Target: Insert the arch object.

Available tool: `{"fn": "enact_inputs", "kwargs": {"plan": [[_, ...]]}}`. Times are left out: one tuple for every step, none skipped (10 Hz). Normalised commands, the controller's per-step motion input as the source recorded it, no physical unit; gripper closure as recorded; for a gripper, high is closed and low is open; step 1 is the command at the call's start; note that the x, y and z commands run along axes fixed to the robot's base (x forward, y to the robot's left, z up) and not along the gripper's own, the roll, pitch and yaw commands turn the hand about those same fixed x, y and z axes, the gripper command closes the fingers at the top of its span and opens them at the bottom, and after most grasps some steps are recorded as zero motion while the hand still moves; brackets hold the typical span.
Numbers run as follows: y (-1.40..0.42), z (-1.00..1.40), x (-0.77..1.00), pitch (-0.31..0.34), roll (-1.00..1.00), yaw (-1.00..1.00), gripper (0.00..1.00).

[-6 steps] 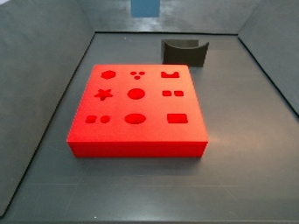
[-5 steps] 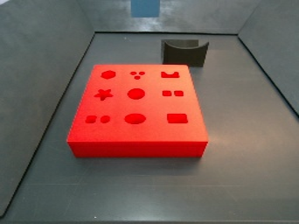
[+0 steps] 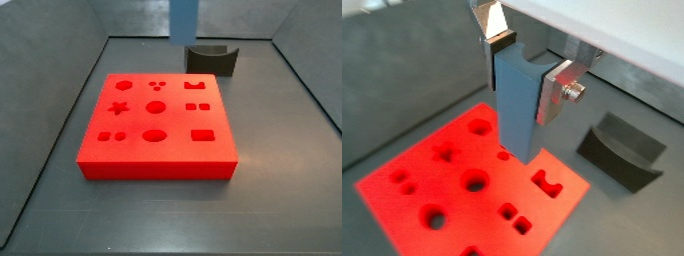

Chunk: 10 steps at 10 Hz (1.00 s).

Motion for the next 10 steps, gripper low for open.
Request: {"fn": "enact_inputs", "kwargs": {"plan": [[0.64, -0.75, 0.50, 0.000, 0.00, -0.03, 1.00], [0.58, -0.63, 0.49, 0.000, -0.06, 0.00, 1.00], [0.53, -0.56, 0.40, 0.000, -0.17, 0.03, 1.00], [0.48, -0.47, 0.27, -0.014, -0.32, 0.01, 1.00], [0.23, -0.27, 0.12, -0.019, -0.27, 0.03, 1.00], [0.00, -0.20, 0.07, -0.001, -0.11, 0.05, 1.00], [-0.09, -0.31, 0.07, -0.006, -0.11, 0.03, 1.00], [-0.11, -0.27, 0.10, 0.000, -0.09, 0.00, 1.00], [-0.12, -0.31, 0.10, 0.000, -0.07, 0.00, 1.00], [-0.10, -0.31, 0.13, 0.000, -0.07, 0.01, 1.00]]}}
